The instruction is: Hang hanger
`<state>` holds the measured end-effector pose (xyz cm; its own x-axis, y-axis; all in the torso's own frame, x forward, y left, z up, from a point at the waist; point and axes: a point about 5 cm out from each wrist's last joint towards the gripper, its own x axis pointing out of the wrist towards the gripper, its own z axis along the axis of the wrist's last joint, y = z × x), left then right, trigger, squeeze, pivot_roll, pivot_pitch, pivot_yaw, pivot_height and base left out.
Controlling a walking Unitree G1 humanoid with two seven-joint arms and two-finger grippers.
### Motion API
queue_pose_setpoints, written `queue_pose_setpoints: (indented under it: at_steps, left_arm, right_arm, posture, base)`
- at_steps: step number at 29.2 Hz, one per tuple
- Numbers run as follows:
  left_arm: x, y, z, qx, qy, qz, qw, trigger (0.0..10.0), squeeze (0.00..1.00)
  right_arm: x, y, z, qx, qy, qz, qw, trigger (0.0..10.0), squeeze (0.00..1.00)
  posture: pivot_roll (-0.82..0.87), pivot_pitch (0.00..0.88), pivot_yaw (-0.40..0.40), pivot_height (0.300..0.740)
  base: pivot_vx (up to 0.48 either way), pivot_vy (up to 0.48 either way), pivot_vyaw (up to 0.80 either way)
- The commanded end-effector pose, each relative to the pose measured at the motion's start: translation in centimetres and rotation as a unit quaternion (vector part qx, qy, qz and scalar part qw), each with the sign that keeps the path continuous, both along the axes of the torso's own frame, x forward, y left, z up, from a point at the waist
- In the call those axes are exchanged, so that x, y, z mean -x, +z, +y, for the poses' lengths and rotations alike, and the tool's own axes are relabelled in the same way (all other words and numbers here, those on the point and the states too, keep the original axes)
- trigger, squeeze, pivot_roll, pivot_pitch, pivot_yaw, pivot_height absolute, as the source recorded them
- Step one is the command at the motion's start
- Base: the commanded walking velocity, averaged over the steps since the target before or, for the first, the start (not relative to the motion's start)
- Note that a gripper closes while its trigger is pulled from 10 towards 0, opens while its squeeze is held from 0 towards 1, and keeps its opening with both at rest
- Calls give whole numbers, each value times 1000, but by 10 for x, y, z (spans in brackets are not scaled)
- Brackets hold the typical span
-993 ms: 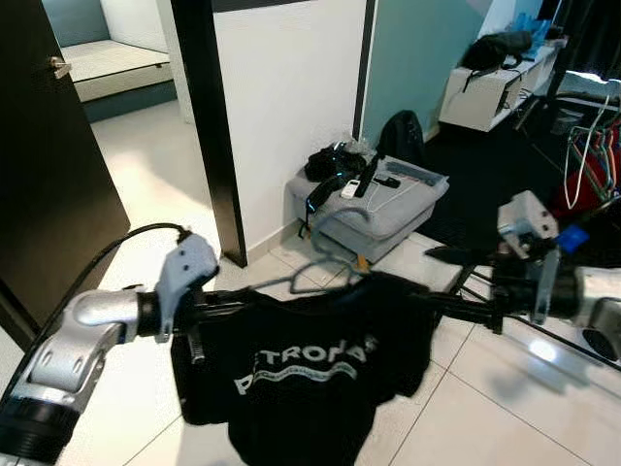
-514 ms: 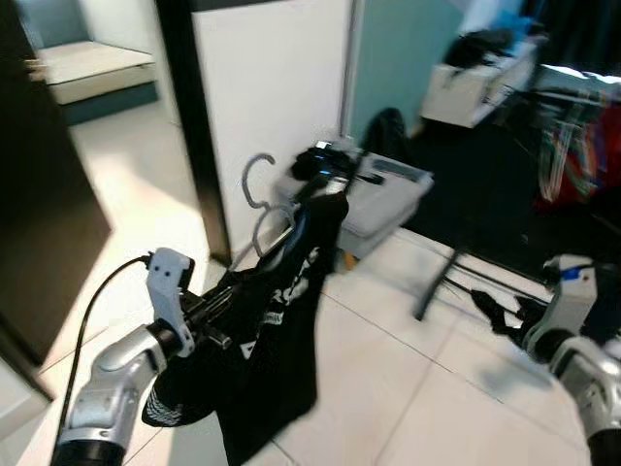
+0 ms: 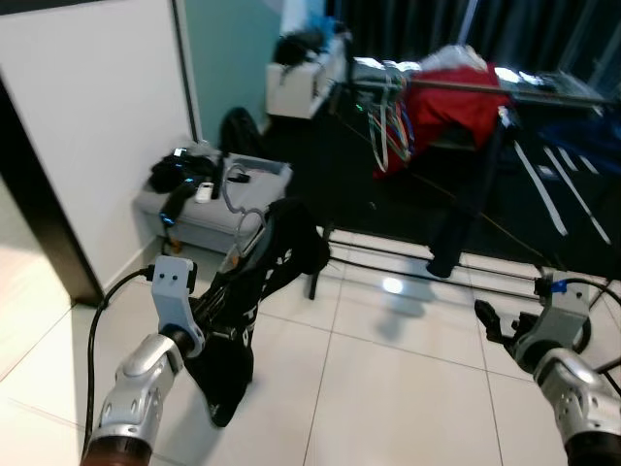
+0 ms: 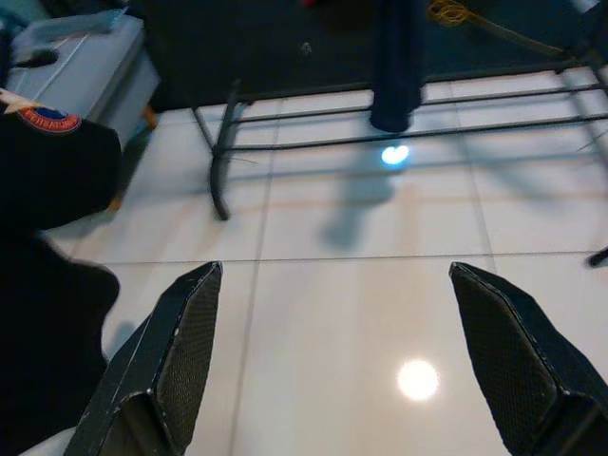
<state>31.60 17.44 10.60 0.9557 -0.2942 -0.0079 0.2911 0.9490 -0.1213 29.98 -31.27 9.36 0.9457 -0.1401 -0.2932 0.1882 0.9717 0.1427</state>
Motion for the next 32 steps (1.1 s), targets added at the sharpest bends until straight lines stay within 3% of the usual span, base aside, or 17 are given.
queue_pose_setpoints:
  at_steps: [1,4,10,19,25,27,30,32]
  left_arm:
    - [1,10,-7,-7,-6,-37,999,10000,0]
    - [0,20,-19,-14,-21,-66,997,10000,0]
    - [-1,25,-30,-16,-40,-78,996,10000,0]
    - [-1,36,-45,-19,-55,-97,994,10000,0]
    - [8,27,-48,-45,-51,-92,993,10000,0]
    - [11,24,-46,-47,-46,-87,994,10000,0]
    - [22,24,-45,-50,-49,-87,994,10000,0]
    - [24,25,-46,-54,-51,-88,993,10000,0]
  right_arm:
    - [-4,3,2,13,-4,-16,1000,10000,0]
    - [-6,4,4,13,-9,-26,1000,10000,0]
    - [-7,4,6,10,-7,-31,999,10000,0]
    - [-10,6,8,15,-9,-38,999,10000,0]
    - [-5,0,18,49,25,-44,998,10000,0]
    - [2,-2,22,56,43,-51,996,10000,0]
    - [39,-13,27,80,69,-46,993,10000,0]
    - [47,-15,26,84,70,-42,993,10000,0]
  posture:
    - [-55,29,-33,740]
    - [-61,23,-31,740]
    - [-63,18,-33,740]
    - [-65,13,-32,740]
    - [-57,18,-33,740]
    - [-55,19,-33,740]
    - [-76,35,-29,740]
    - [-76,35,-29,740]
  base:
    - [0,0,-750]
    - [401,0,0]
    - [440,0,0]
    - [450,0,-771]
    - [439,0,-781]
    - [442,0,-781]
    - [437,0,-783]
    - [435,0,-781]
